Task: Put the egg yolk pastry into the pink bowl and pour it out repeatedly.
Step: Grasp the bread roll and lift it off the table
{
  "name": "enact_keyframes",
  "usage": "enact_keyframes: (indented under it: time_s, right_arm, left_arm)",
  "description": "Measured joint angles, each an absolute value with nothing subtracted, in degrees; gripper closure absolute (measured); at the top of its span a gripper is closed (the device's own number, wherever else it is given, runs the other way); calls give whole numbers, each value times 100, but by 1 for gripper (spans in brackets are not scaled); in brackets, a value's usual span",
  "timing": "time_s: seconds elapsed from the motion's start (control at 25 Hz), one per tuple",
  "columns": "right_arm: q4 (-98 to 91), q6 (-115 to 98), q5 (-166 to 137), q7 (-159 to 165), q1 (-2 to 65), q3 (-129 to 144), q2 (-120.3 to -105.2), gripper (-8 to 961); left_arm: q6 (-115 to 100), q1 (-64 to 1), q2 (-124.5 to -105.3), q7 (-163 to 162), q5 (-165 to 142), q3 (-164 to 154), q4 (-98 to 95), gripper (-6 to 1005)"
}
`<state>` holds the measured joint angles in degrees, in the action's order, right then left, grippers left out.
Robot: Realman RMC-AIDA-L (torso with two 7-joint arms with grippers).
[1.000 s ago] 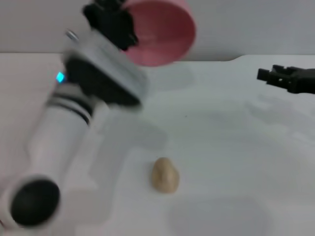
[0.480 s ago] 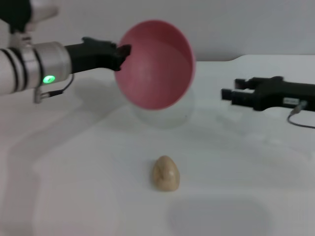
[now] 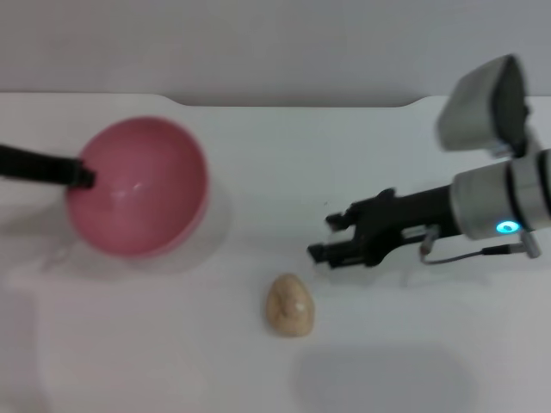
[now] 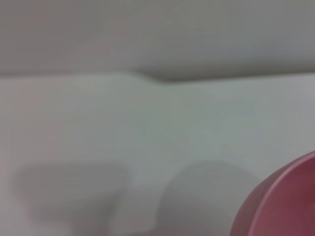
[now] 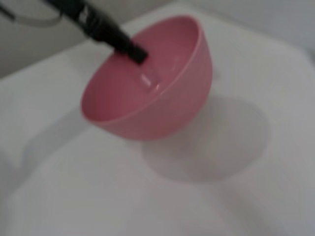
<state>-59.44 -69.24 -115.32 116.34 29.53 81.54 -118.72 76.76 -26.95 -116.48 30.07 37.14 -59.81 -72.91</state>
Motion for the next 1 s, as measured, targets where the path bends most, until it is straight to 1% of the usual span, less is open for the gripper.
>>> enact_keyframes:
  time_s: [0.12, 0.36, 0.76, 1.0]
  right_arm:
    - [-5943, -6916, -11653, 11867, 3115, 8542, -11874, 449]
    - [-5845, -6833, -11653, 11989, 3270, 9011, -11890, 454]
    - [-5304, -6563, -11679, 12419, 3584, 9607, -11887, 461]
    - [-5175, -6348, -11654, 12427, 3610, 9613, -11898, 465]
  left_arm:
    - [8039, -2542, -11707, 2799, 3273, -5971, -7689, 995]
    - [8317, -2356, -11737, 2756, 3191, -5960, -8052, 995]
    - [8331, -2409, -11742, 2775, 3181, -5987, -8056, 994]
    - [8326, -2456, -11743, 2781, 3173, -6009, -8040, 994]
